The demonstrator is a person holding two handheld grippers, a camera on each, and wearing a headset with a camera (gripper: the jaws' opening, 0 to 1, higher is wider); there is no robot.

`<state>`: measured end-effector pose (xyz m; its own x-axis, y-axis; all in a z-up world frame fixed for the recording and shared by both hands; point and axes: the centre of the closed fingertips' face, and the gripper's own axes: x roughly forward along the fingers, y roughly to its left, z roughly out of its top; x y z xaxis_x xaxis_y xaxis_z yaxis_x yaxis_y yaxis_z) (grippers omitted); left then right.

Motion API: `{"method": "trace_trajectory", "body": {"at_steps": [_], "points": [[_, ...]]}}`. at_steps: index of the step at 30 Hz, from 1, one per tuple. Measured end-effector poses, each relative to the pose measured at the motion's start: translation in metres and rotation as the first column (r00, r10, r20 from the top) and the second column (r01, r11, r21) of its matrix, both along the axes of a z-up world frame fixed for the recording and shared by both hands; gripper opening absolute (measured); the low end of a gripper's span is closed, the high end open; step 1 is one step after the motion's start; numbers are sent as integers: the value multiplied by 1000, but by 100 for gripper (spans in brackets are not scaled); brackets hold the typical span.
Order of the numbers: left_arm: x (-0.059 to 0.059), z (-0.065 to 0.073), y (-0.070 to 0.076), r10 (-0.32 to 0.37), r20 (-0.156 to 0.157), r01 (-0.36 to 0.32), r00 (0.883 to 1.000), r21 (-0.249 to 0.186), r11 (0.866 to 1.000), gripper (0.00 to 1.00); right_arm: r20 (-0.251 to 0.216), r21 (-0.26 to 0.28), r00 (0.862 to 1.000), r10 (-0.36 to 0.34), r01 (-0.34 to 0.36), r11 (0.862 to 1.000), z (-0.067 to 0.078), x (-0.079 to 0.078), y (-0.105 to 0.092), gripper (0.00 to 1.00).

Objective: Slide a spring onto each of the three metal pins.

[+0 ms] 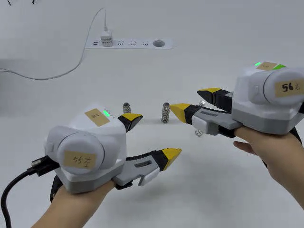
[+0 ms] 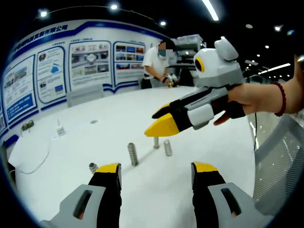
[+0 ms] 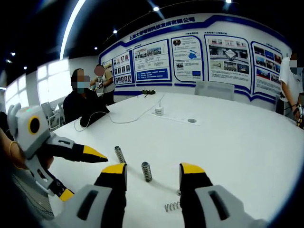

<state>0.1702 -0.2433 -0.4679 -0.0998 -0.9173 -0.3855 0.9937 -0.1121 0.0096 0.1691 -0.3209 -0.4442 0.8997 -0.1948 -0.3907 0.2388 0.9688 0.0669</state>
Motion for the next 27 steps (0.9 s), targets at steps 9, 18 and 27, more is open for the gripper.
{"method": "trace_trajectory", "body": {"at_steps": [9, 18, 27], "points": [[-12, 2, -14, -30, 15, 30, 999, -4, 1000, 58, 46, 52, 998, -41, 38, 998, 6, -23, -2, 48], [-25, -7, -28, -62, 20, 62, 998, 15, 998, 55, 77, 55, 996, -34, 30, 998, 8, -44, 1, 50], [-30, -18, -46, -84, 40, 83, 996, 29, 996, 50, 94, 62, 995, -15, 9, 998, 11, -59, 3, 51]]}}
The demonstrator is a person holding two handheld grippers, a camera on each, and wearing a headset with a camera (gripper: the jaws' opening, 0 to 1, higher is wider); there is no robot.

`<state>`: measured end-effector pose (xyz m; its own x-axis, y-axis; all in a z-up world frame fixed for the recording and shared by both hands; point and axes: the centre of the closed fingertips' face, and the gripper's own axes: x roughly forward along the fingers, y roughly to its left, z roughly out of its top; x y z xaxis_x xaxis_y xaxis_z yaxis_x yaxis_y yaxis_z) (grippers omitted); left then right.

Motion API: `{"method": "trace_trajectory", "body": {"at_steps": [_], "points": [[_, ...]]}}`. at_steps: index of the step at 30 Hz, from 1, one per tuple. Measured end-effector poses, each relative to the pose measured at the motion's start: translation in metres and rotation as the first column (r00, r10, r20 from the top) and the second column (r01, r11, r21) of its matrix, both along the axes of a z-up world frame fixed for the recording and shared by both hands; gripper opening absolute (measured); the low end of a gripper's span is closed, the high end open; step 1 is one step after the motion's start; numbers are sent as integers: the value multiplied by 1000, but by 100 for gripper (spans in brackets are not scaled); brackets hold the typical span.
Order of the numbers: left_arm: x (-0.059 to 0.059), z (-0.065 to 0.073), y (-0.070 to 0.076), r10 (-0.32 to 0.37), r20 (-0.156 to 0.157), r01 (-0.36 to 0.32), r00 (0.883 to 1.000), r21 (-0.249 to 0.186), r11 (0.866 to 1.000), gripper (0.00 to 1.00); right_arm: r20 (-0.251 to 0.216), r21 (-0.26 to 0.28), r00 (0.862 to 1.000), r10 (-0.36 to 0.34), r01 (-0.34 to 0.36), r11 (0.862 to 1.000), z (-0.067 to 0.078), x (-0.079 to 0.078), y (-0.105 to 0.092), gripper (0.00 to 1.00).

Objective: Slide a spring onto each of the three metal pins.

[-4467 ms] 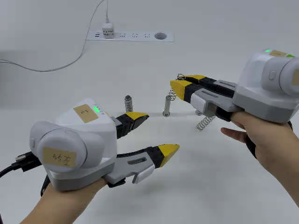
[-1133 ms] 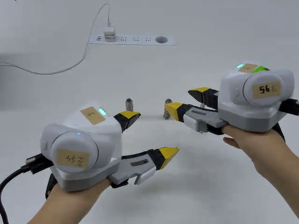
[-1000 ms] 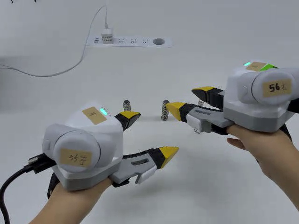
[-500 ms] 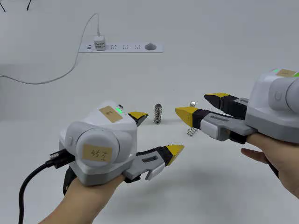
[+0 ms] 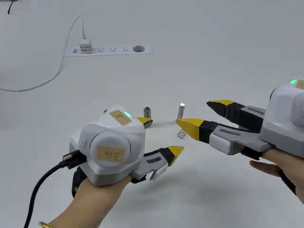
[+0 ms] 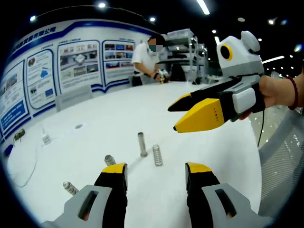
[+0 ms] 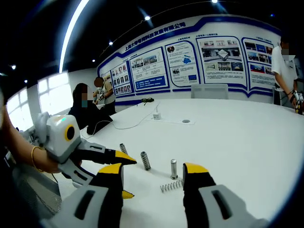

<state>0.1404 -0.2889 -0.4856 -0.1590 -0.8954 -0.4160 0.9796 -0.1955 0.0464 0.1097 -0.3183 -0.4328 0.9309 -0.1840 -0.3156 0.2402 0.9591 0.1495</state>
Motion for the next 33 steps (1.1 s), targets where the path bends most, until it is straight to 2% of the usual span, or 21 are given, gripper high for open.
{"method": "trace_trajectory", "body": {"at_steps": [11, 22, 26, 30, 33], "points": [[-3, -16, -23, -21, 23, 21, 1000, 15, 1000, 38, 3, 20, 1000, -14, 14, 1000, -6, -16, -4, 52], [-7, -31, -36, -29, -37, 30, 999, 41, 999, 31, -13, 29, 1000, -27, 27, 999, -17, -34, -9, 50], [-7, -39, -40, -35, -17, 36, 999, 70, 997, 29, -20, 39, 999, -34, 35, 999, -22, -38, -9, 50], [-9, -43, -46, -41, -23, 43, 999, 79, 996, 28, -35, 45, 999, -31, 33, 998, -27, -39, -7, 51], [-10, -47, -48, -51, -7, 51, 999, 97, 994, 27, -38, 48, 999, -35, 37, 998, -28, -40, -7, 51]]}}
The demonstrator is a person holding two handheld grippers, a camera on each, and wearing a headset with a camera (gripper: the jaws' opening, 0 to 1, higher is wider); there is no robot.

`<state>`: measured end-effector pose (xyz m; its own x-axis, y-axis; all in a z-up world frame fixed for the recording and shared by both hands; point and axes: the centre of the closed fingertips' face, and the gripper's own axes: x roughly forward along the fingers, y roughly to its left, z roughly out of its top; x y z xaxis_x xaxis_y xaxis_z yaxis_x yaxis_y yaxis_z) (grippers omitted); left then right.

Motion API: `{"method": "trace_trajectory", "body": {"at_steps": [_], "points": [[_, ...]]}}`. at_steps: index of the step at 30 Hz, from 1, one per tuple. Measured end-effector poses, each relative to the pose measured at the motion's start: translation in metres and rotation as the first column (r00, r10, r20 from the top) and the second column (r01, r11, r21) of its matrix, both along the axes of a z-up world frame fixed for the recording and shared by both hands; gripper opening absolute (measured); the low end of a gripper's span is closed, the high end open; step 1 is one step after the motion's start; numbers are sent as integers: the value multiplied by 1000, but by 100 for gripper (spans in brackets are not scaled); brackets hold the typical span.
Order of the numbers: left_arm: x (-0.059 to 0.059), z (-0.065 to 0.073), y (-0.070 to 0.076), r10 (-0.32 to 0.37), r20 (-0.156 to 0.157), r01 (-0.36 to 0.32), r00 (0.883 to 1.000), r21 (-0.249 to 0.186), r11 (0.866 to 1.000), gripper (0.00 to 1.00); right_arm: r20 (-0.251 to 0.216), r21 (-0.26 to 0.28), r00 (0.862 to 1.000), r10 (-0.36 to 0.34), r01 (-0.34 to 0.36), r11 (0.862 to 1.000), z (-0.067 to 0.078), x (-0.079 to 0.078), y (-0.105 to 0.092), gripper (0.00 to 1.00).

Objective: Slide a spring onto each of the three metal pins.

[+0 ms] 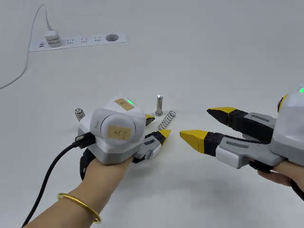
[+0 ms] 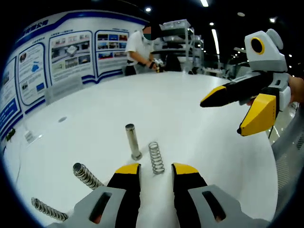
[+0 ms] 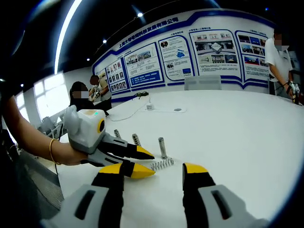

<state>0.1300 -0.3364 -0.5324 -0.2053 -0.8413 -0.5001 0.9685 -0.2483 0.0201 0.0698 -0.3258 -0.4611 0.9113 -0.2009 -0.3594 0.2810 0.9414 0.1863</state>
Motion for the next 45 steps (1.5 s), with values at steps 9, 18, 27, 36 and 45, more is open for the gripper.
{"method": "trace_trajectory", "body": {"at_steps": [9, 18, 27, 36, 45], "points": [[-1, -1, -4, 1, -7, -1, 1000, 7, 1000, 21, 13, 23, 1000, -24, 24, 999, 0, 0, -2, 51], [-1, -7, -3, 8, -10, -7, 1000, 35, 999, 15, 7, 24, 999, -35, 35, 999, -2, -1, -3, 50], [0, -6, -2, 20, -33, -19, 999, 40, 999, 11, -9, 43, 998, -60, 60, 997, -5, -5, -8, 49], [0, 0, 6, 7, -21, -7, 1000, 20, 1000, 10, 4, 78, 997, -82, 81, 994, -1, -5, -10, 48], [2, 23, 18, 28, -30, -29, 999, -43, 999, 10, 38, 120, 996, -84, 79, 990, 10, 1, -10, 47]]}}
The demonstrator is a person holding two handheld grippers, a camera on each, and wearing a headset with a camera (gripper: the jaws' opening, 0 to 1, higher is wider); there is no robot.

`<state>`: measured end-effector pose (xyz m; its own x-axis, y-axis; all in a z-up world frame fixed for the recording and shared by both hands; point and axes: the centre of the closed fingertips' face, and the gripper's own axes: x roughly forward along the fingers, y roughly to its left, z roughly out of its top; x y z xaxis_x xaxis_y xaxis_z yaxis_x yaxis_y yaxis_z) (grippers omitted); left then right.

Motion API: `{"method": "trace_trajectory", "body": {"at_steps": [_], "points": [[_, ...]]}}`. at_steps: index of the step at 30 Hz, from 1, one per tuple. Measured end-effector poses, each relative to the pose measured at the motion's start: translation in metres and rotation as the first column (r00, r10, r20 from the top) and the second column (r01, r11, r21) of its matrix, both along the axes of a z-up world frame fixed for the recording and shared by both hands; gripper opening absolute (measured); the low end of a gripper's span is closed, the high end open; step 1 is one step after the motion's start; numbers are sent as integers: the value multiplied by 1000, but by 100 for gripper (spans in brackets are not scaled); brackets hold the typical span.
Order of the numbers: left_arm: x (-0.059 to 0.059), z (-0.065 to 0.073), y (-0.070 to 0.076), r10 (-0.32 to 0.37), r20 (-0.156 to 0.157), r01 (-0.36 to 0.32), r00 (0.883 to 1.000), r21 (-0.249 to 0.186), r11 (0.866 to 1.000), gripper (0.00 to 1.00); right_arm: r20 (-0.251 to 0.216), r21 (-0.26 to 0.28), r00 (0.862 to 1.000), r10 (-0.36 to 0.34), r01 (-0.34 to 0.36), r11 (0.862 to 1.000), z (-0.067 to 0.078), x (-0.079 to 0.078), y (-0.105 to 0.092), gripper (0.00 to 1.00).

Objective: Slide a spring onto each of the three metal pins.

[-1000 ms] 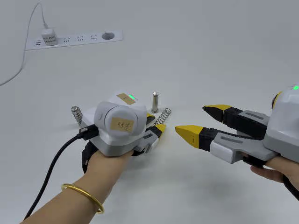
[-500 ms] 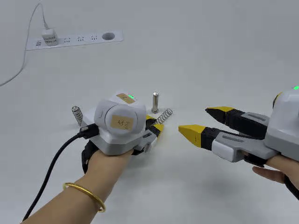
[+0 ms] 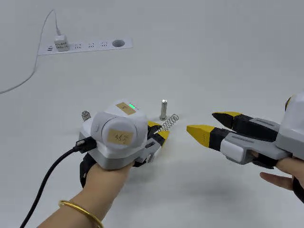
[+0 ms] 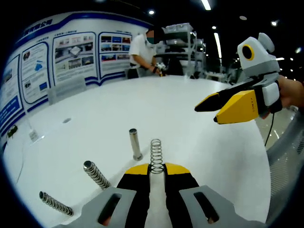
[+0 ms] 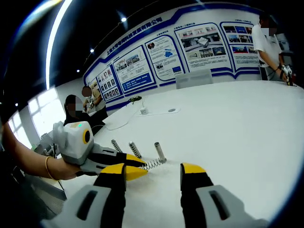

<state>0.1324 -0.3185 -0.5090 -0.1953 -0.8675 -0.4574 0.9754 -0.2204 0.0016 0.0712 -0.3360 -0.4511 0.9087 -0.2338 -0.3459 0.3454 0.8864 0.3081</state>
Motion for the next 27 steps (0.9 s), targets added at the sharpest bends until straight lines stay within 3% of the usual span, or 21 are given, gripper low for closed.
{"method": "trace_trajectory", "body": {"at_steps": [6, 13, 21, 24, 27], "points": [[2, 16, 6, 8, -26, -9, 1000, -41, 999, 10, 34, 31, 999, 0, -1, 1000, 8, 6, 2, 46], [2, 34, 11, 18, -92, -26, 996, -83, 996, 10, 94, 97, 996, 5, -14, 995, 19, 17, 7, 43], [-2, 53, 22, 15, -159, -37, 987, -137, 990, 10, 159, 205, 987, -1, -32, 978, 25, 27, 14, 38], [-5, 64, 26, 4, -210, -43, 978, -183, 982, 10, 175, 235, 985, 0, -42, 971, 27, 31, 17, 35], [-5, 68, 31, -8, -213, -36, 977, -206, 978, 10, 192, 269, 981, 2, -55, 962, 28, 35, 21, 32]]}}
